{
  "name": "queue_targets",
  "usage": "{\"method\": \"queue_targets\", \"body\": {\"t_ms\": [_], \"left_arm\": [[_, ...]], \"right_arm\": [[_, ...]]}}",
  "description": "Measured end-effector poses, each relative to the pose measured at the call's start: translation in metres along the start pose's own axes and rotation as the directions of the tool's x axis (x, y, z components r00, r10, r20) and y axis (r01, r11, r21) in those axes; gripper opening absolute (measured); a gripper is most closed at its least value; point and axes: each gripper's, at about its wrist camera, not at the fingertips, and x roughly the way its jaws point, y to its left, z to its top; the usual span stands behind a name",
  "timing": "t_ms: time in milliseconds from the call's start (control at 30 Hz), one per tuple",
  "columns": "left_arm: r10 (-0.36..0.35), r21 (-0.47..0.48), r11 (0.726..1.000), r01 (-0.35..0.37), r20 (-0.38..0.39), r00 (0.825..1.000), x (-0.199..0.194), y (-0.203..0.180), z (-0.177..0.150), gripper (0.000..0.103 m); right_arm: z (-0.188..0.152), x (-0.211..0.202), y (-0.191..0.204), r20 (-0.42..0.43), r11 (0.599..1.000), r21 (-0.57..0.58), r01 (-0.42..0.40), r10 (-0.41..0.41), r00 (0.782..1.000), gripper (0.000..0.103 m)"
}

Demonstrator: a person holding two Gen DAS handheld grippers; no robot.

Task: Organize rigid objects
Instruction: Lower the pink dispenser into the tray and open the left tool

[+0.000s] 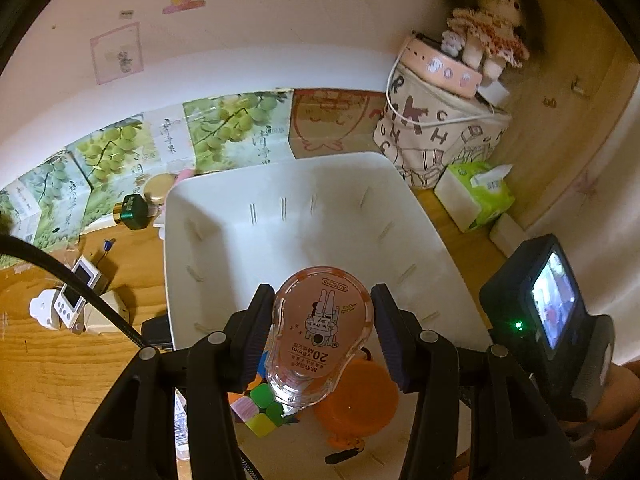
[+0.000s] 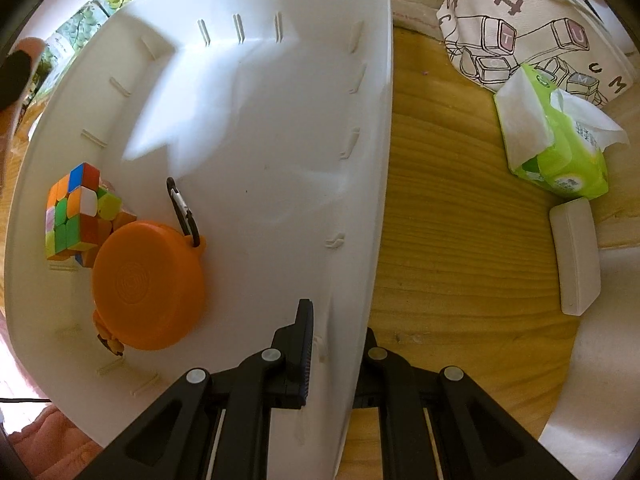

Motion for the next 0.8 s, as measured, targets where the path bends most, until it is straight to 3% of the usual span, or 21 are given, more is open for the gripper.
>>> {"method": "queue_targets", "body": {"t_ms": [333,500,800], "left_arm": [[-0.01,0.016,1.0,0.01,-0.012,1.0,0.003,-0.002,0.0,0.055],[0.004,0.026,1.0,-0.004,0.005,1.0,-0.003,0.0,-0.001,0.074],[0.031,0.002,1.0,-0.031,0.019,0.999,-0.024,0.021,-0.009,0.077]], "right_arm": [[0.005,0.005,0.005,-0.01,1.0,-0.002,0.004,-0.004,1.0,0.011],[0.007,0.005,0.004,-0.012,1.0,-0.001,0.003,-0.003,1.0,0.011],[0.006,0.016,-0.003,-0.024,1.0,0.014,0.003,-0.003,1.0,0.008]]}}
